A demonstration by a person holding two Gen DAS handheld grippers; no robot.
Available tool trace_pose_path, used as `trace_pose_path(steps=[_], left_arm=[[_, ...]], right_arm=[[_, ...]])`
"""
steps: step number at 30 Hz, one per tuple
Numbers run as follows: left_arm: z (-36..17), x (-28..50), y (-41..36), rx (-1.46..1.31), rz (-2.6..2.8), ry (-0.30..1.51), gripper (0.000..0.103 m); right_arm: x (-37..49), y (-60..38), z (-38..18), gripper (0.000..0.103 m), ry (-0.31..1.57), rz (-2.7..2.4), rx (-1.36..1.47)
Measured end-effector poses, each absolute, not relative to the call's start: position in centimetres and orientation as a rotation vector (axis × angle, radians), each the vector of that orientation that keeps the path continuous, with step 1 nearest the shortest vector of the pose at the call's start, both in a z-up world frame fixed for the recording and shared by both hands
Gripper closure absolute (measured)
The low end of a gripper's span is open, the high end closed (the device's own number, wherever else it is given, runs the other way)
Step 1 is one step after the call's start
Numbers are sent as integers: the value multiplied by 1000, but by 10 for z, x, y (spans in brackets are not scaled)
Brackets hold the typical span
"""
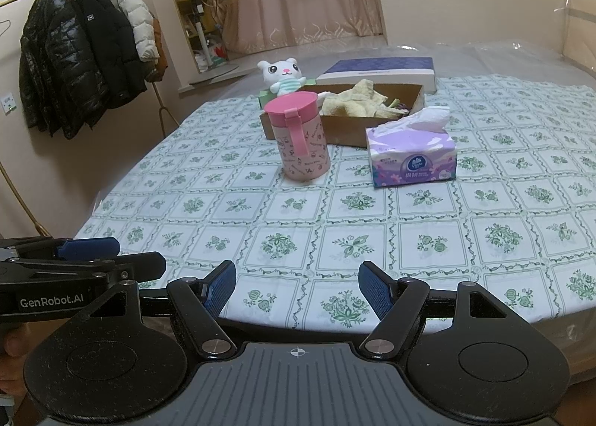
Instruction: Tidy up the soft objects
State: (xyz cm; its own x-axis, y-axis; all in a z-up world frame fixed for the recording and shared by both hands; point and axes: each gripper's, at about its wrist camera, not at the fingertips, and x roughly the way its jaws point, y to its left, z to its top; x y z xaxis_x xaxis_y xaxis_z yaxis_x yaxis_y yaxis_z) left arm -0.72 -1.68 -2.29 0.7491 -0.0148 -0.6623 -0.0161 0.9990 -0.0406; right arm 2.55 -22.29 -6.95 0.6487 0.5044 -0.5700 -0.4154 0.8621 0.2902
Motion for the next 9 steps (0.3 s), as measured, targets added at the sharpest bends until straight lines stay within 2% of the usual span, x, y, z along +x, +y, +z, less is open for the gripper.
trace_pose_path(steps=[9], left_arm=[[-26, -4, -15, -53, 0, 731, 38]], right_arm=[[27, -223, -71, 30, 693, 524, 138]])
